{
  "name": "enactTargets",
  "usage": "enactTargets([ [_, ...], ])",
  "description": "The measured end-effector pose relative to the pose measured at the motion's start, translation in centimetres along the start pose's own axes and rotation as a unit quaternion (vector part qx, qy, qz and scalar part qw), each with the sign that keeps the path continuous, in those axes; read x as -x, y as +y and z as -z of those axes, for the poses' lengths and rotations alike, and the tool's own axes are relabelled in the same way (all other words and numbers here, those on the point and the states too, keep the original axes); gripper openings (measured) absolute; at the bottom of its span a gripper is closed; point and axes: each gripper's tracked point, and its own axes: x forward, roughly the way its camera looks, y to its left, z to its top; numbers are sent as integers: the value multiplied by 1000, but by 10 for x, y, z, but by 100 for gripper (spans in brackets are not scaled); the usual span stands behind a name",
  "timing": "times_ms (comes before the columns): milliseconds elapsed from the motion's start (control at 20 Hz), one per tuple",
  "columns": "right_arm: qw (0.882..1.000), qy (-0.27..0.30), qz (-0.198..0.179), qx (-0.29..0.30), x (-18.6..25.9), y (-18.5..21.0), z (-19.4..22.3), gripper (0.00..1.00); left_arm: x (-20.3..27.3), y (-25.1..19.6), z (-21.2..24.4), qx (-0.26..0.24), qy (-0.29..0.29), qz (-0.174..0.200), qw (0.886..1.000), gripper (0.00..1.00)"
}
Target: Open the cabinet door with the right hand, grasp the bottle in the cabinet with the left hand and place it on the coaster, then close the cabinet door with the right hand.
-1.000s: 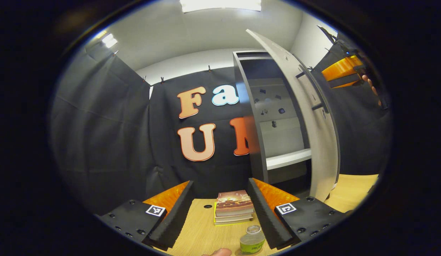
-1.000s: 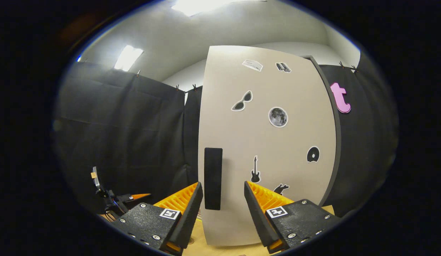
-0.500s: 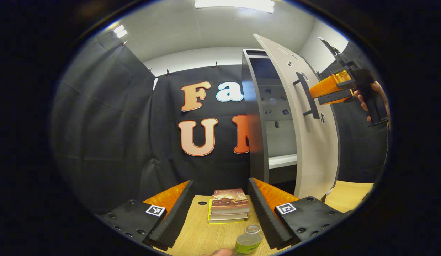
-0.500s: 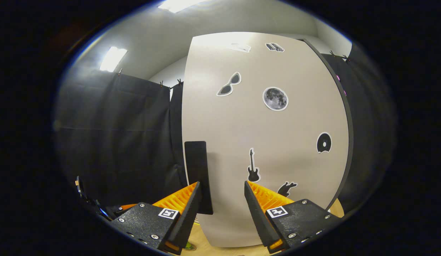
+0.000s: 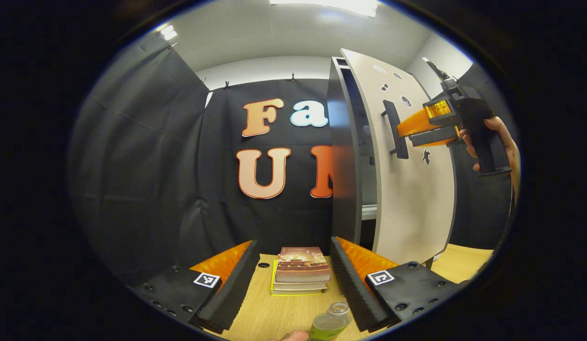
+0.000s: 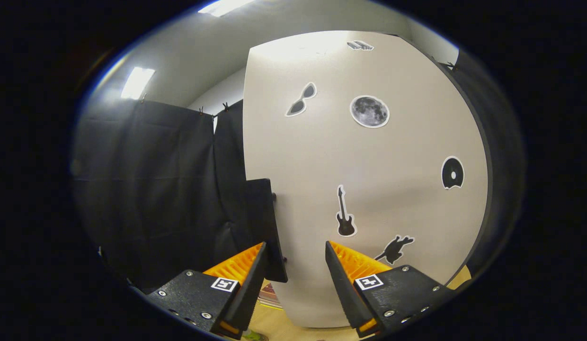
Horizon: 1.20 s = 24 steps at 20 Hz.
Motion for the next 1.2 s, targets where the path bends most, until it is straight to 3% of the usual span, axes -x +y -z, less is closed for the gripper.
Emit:
enactTargets([
  [850, 999, -1, 43, 8, -7, -8, 6, 77, -24, -38, -1, -4, 9, 11, 1000, 97],
  [1000, 998, -10, 53, 41, 18, -18, 2, 77, -27, -48, -6, -10, 7, 9, 1000, 97],
  [1200, 995, -26, 60, 79, 100, -28, -18, 77, -31, -63, -20, -17, 3, -1, 1000, 97],
])
